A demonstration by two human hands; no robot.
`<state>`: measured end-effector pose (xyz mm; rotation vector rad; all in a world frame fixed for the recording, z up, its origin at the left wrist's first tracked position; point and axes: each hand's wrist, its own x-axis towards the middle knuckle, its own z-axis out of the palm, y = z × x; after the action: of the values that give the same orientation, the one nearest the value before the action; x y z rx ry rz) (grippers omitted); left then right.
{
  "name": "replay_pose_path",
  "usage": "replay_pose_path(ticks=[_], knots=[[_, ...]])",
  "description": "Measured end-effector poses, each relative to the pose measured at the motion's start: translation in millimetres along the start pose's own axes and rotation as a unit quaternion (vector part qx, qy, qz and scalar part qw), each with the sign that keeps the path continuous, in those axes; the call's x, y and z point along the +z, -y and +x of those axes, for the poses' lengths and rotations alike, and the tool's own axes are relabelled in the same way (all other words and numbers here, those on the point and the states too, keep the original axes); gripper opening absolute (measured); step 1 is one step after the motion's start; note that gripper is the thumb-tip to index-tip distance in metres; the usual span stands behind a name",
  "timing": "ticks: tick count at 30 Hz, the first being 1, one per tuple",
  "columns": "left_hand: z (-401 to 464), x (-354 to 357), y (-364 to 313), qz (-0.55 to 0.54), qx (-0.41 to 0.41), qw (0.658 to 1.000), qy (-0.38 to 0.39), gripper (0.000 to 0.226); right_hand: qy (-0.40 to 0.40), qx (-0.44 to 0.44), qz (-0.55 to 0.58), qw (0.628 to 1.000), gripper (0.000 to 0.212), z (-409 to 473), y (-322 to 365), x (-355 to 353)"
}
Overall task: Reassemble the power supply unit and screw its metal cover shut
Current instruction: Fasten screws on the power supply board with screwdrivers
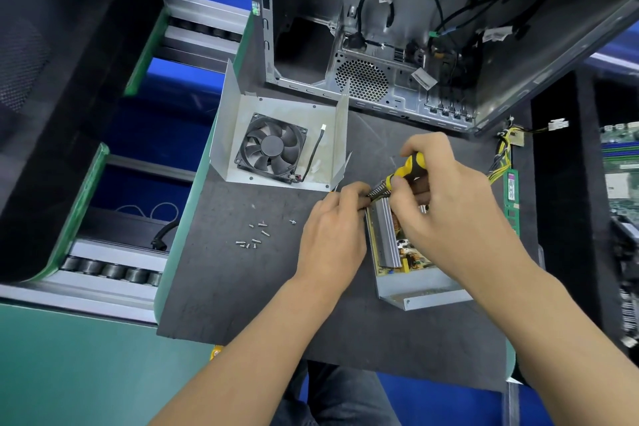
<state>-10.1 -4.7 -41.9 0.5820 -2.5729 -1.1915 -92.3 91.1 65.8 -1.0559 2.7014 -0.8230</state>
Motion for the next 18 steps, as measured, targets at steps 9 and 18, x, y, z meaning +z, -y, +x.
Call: replay_pose_path(ticks=[9, 18], knots=[[10, 5, 0, 0.022, 0.009, 0.997, -0.078, 0.028, 0.005, 0.002, -0.052, 0.999, 0.017, 4, 2, -9], [11, 10, 2, 0.058, 0.006, 0.992, -0.111, 0.028, 0.065, -0.015, -0.117, 0.991, 0.023, 14, 7, -21]])
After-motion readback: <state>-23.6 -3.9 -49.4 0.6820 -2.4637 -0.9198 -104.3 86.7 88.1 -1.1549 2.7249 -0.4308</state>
